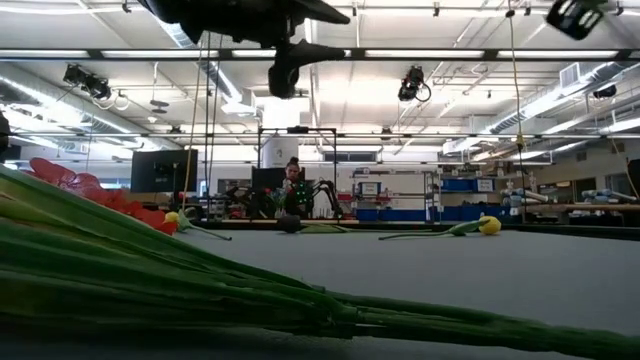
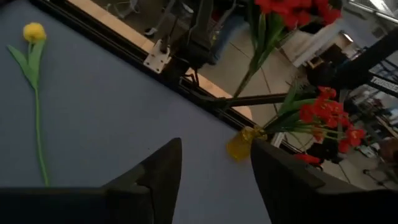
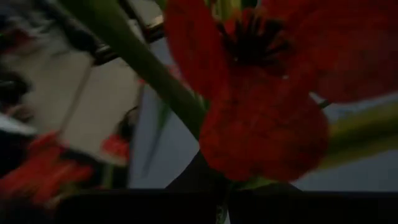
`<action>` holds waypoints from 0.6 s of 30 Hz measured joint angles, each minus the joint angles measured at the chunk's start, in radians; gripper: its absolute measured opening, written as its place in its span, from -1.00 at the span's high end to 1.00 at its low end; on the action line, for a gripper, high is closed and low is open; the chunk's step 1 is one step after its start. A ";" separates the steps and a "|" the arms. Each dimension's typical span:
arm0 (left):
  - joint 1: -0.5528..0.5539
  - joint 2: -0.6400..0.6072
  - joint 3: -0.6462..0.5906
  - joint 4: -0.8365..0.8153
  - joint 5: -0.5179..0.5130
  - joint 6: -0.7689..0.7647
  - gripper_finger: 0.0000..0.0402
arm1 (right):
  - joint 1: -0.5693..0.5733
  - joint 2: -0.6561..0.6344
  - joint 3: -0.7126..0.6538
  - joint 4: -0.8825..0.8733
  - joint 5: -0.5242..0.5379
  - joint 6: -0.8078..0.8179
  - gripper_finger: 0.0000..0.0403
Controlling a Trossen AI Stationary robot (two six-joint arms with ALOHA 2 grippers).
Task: Sort flowers into vase by color
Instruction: Put the top right red flowers into the yellow vase
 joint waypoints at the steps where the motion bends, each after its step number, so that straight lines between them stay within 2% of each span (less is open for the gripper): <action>1: -0.015 0.000 0.000 -0.001 -0.030 -0.007 0.04 | 0.029 -0.026 0.000 -0.012 -0.004 0.014 0.93; 5: -0.070 0.000 0.000 0.000 -0.131 -0.041 0.07 | 0.142 -0.122 0.000 -0.028 -0.028 0.049 0.93; 9: -0.113 0.000 0.000 0.000 -0.182 -0.078 0.08 | 0.226 -0.186 -0.010 -0.010 -0.067 0.050 0.93; 12: -0.139 0.000 0.000 0.000 -0.210 -0.085 0.08 | 0.270 -0.203 -0.030 0.024 -0.140 0.051 0.93; 18: -0.166 0.000 0.000 0.000 -0.255 -0.084 0.08 | 0.348 -0.172 -0.125 0.273 -0.213 -0.005 0.93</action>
